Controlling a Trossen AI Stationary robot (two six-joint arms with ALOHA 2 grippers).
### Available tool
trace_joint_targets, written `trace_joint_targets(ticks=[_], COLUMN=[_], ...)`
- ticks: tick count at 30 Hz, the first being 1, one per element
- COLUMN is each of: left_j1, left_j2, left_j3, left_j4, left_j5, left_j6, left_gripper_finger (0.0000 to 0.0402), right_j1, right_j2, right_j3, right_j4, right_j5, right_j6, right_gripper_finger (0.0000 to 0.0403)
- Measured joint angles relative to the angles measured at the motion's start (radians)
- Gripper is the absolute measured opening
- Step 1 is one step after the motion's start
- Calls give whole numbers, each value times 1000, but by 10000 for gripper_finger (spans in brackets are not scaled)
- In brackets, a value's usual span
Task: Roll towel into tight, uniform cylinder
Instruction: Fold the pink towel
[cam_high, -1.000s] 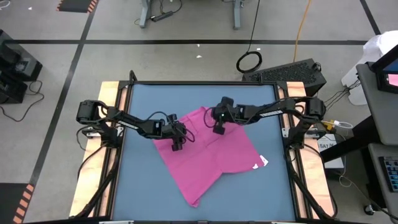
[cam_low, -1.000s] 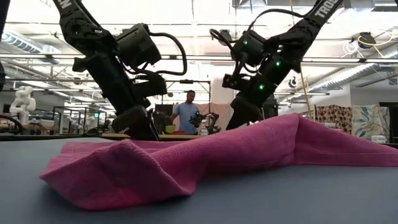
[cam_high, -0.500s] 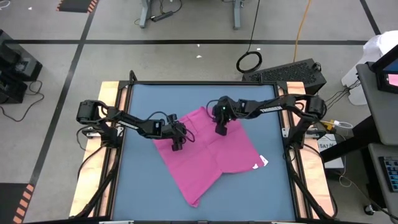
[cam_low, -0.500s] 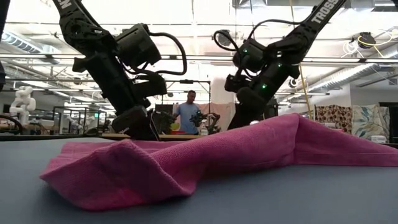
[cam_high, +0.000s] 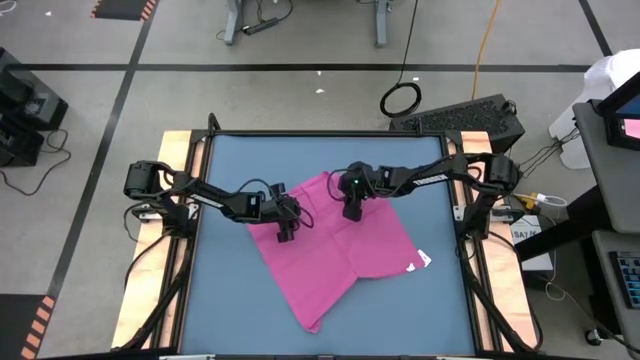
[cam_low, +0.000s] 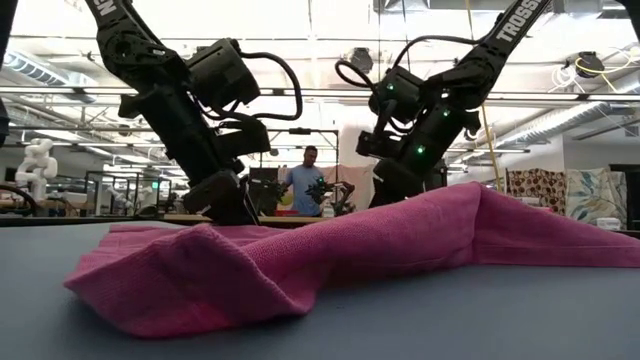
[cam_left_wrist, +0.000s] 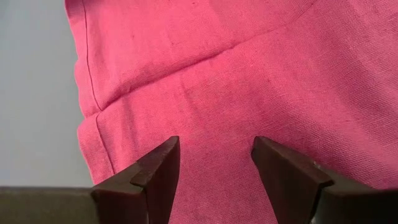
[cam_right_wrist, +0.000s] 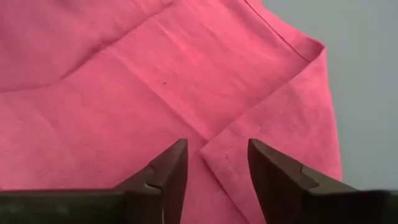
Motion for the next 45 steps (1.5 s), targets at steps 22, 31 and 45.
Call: trace_joint_targets(ticks=[22, 31, 45], left_j1=[0, 0, 0], left_j2=[-1, -1, -1], left_j3=[1, 1, 0], left_j4=[-5, -6, 3], left_j5=[0, -1, -21], left_j6=[1, 2, 8], left_gripper_finger=[216, 216, 216], right_j1=[-16, -70, -257], right_j2=[-9, -96, -102], right_j3=[0, 0, 0], right_j4=[-20, -91, -60], right_j5=[3, 7, 156], right_j6=[-7, -48, -102], right_gripper_finger=[13, 3, 14])
